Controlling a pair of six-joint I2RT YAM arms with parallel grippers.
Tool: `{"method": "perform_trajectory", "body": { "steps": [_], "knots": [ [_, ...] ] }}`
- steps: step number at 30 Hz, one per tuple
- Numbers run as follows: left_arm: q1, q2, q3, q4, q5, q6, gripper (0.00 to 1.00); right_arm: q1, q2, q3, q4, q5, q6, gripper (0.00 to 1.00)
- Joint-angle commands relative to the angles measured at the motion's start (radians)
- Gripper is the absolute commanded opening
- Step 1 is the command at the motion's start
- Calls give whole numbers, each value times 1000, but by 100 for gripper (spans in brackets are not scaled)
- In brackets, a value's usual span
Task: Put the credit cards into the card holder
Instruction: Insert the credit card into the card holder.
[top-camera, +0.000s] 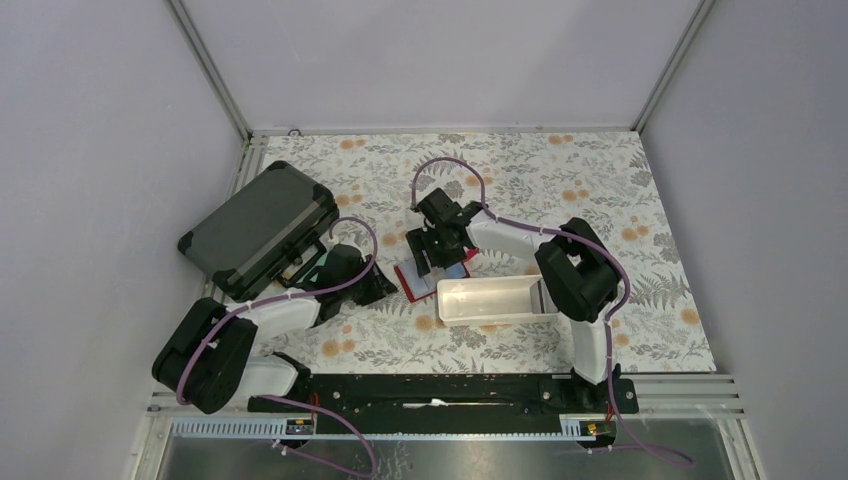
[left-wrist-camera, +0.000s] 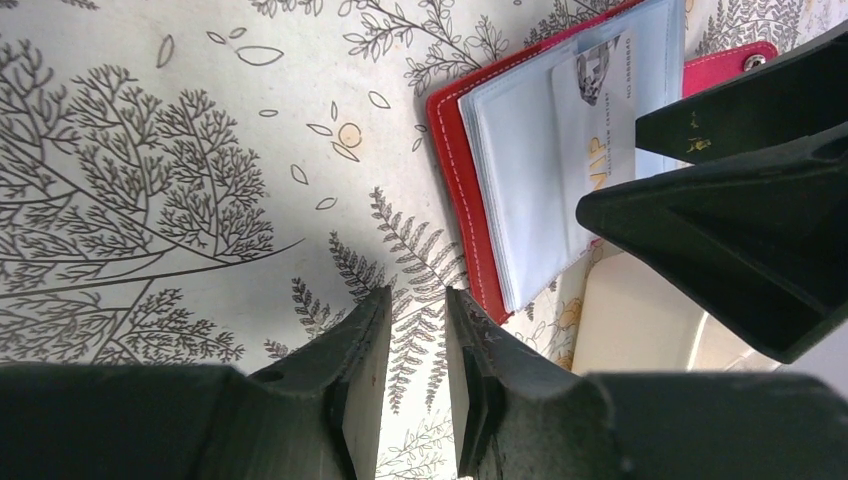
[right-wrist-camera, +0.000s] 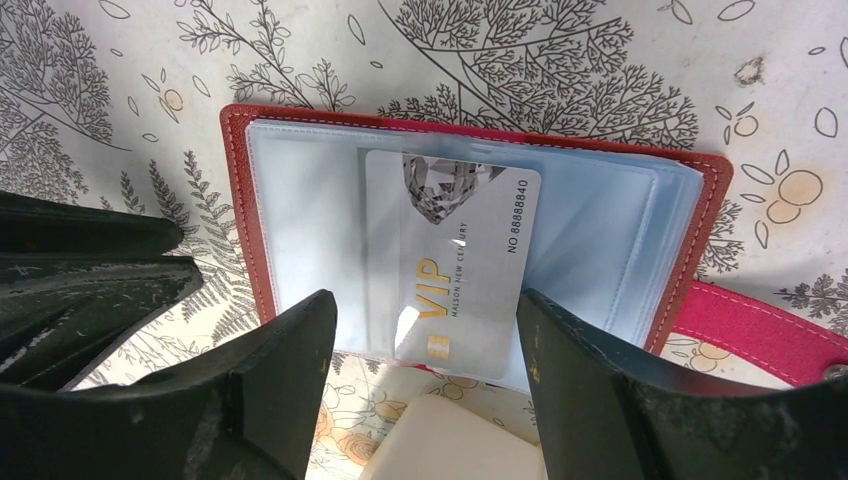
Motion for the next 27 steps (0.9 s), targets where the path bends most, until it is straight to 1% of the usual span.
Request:
{"method": "perform_trajectory", "body": {
  "steps": [1, 5, 10, 18, 23, 27],
  "knots": [
    [-9, 31, 38, 57, 42, -25, 29, -10, 21, 26, 6, -76, 18, 72],
    [-13, 80, 56, 109, 59, -36, 29, -11, 24, 25, 18, -116, 25, 68],
    [-15, 122, 70, 131, 69, -37, 27, -11, 19, 14, 40, -170, 50, 65],
    [-16, 139, 63, 134, 60, -37, 25, -11, 25, -5, 79, -214, 63, 63],
    [-16, 143, 60, 132, 42, -35, 23, -11, 15, -4, 80, -167, 61, 65],
    [-16, 145, 58, 143, 48, -28, 22, -10, 24, 9, 82, -209, 40, 65]
  ]
}}
